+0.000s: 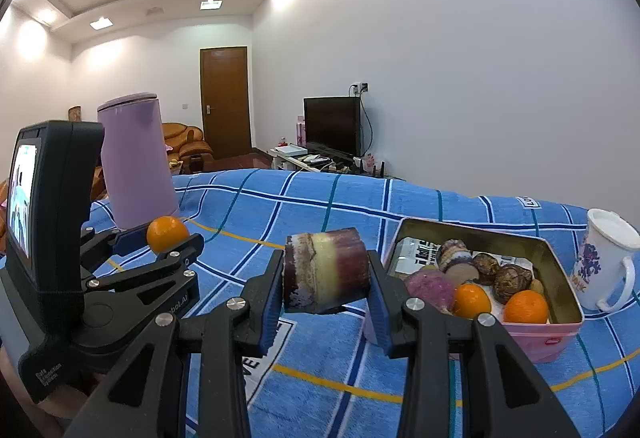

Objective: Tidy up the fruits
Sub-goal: 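Lift the tuber piece and orange and hold them above the cloth, then carry the held tuber piece and orange over the pink tin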

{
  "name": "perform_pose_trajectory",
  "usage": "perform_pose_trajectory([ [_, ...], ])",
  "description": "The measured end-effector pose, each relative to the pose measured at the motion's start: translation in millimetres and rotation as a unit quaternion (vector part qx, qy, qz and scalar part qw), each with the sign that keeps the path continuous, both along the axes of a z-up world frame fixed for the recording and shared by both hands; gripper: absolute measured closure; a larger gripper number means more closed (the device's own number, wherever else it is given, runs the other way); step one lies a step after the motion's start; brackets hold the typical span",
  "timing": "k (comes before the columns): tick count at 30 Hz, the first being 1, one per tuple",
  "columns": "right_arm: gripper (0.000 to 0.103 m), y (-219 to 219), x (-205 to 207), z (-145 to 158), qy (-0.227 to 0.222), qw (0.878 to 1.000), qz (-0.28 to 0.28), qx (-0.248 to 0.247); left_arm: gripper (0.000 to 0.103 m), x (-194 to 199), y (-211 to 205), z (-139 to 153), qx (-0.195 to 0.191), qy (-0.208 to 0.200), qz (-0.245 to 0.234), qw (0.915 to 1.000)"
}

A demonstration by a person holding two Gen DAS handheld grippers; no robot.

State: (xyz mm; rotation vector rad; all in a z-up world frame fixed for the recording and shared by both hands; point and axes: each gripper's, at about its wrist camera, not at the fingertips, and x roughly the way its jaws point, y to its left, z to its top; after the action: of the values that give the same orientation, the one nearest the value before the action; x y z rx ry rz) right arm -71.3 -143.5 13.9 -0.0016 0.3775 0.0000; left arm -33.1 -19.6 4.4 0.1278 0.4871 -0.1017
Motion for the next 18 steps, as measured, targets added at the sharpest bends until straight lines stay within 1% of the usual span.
perform_pose_trajectory([
  [8,0.062,-7,-9,1,-0.003,1.0,-0.005,-0.013,0.057,-5,-14,0,0.003,0.003,-0.018,0.9998],
  [18,0.062,-22,-18,2,-0.003,1.0,-0.015,-0.015,0.057,-12,-32,1,0.002,0.008,-0.038,0.9992],
])
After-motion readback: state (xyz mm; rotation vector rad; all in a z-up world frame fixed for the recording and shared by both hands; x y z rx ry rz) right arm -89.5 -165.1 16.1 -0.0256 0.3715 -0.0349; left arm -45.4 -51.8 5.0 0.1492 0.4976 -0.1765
